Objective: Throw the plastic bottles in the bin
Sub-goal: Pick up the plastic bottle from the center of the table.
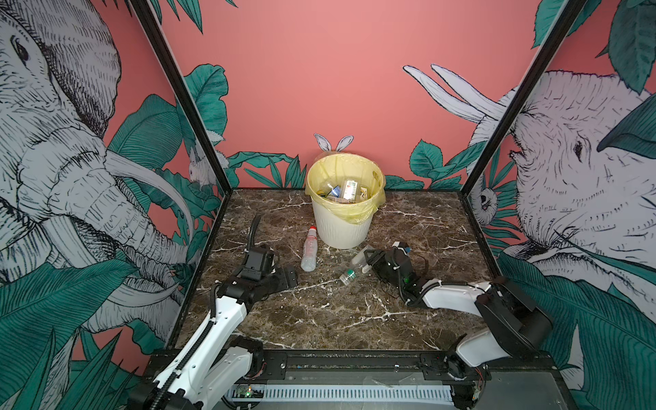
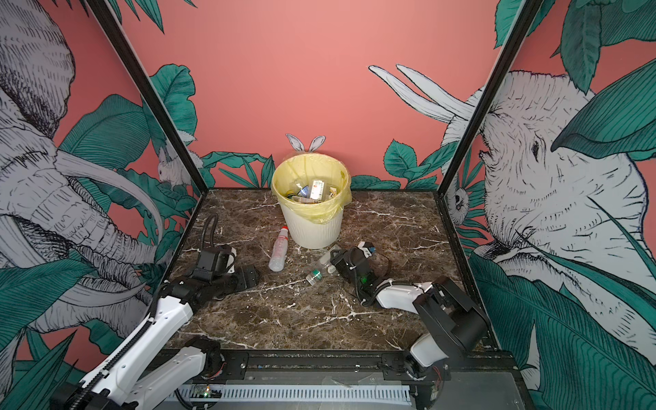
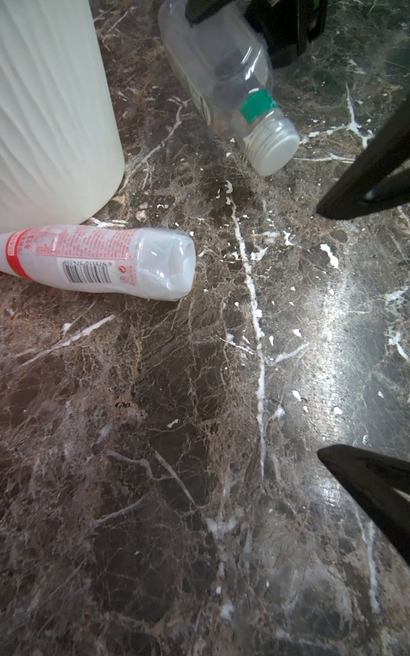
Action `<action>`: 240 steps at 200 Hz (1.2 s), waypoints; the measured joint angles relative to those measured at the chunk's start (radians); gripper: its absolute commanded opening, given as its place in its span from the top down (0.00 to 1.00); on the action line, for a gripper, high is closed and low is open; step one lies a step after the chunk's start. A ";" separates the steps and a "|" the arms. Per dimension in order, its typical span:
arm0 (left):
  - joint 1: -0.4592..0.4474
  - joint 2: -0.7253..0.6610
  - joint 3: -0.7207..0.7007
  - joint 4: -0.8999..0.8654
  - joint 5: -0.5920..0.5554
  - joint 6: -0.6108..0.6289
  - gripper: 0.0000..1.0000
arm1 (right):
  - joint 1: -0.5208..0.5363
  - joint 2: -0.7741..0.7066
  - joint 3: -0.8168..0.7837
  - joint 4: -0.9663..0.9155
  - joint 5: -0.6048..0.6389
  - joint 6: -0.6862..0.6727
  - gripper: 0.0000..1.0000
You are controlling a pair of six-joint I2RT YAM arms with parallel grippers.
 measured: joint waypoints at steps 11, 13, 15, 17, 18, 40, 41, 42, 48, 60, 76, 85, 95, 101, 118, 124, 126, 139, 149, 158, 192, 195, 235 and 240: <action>0.000 0.003 0.001 0.001 0.000 0.000 0.01 | -0.005 -0.026 0.000 -0.029 -0.006 -0.022 0.45; 0.000 0.003 0.001 0.001 0.000 -0.001 0.01 | -0.007 -0.029 0.000 -0.033 -0.008 -0.025 0.45; 0.000 0.003 0.001 0.001 0.000 -0.001 0.01 | -0.008 -0.032 0.000 -0.037 -0.010 -0.028 0.44; 0.000 0.003 0.001 0.001 0.000 -0.002 0.01 | -0.009 -0.035 0.000 -0.042 -0.013 -0.032 0.45; 0.000 0.003 0.001 0.001 0.000 -0.002 0.01 | -0.009 -0.037 0.000 -0.043 -0.013 -0.034 0.45; 0.000 0.003 0.001 0.003 0.000 -0.005 0.01 | -0.023 -0.057 0.000 -0.080 -0.034 -0.061 0.46; 0.000 0.003 0.001 0.003 0.000 -0.006 0.01 | -0.024 -0.058 0.000 -0.081 -0.035 -0.061 0.45; 0.000 0.003 0.001 0.004 0.000 -0.006 0.01 | -0.025 -0.058 0.000 -0.082 -0.036 -0.062 0.45; 0.000 0.003 0.001 0.006 0.000 -0.007 0.01 | -0.031 -0.060 -0.003 -0.085 -0.043 -0.066 0.46; 0.000 0.003 0.001 0.010 0.000 -0.008 0.01 | -0.041 -0.063 -0.013 -0.087 -0.054 -0.070 0.46; 0.000 0.003 0.001 0.011 0.000 -0.010 0.01 | -0.053 -0.065 -0.030 -0.088 -0.074 -0.080 0.46; 0.000 0.003 0.001 0.013 0.000 -0.010 0.01 | -0.059 -0.065 -0.035 -0.091 -0.089 -0.091 0.46; 0.000 0.003 0.001 0.015 0.003 -0.010 0.01 | -0.066 -0.065 -0.036 -0.090 -0.114 -0.108 0.46; 0.000 0.004 0.001 0.017 0.006 -0.011 0.01 | -0.071 -0.065 -0.035 -0.088 -0.130 -0.116 0.46; 0.000 0.012 0.001 0.024 0.019 -0.012 0.01 | -0.082 -0.065 -0.032 -0.082 -0.187 -0.142 0.47; 0.000 0.016 0.001 0.027 0.021 -0.013 0.01 | -0.086 -0.065 -0.031 -0.078 -0.204 -0.151 0.47; 0.000 0.017 0.001 0.027 0.022 -0.013 0.01 | -0.086 -0.065 -0.031 -0.077 -0.211 -0.153 0.47; 0.000 0.022 0.001 0.029 0.024 -0.014 0.01 | -0.091 -0.065 -0.031 -0.071 -0.240 -0.164 0.47; 0.000 0.023 0.001 0.031 0.026 -0.014 0.01 | -0.092 -0.067 -0.030 -0.072 -0.261 -0.177 0.48; 0.000 0.023 0.001 0.031 0.026 -0.013 0.01 | -0.096 -0.072 -0.023 -0.088 -0.282 -0.190 0.48; 0.000 0.026 0.001 0.030 0.023 -0.005 0.01 | -0.118 -0.119 0.022 -0.150 -0.349 -0.247 0.47; 0.000 0.027 0.001 0.030 0.023 -0.004 0.01 | -0.120 -0.126 0.026 -0.156 -0.354 -0.251 0.47; 0.000 0.042 0.016 0.032 0.024 0.009 0.01 | -0.132 -0.250 0.106 -0.317 -0.375 -0.345 0.46; 0.000 0.043 0.018 0.033 0.024 0.010 0.01 | -0.132 -0.267 0.114 -0.335 -0.374 -0.358 0.46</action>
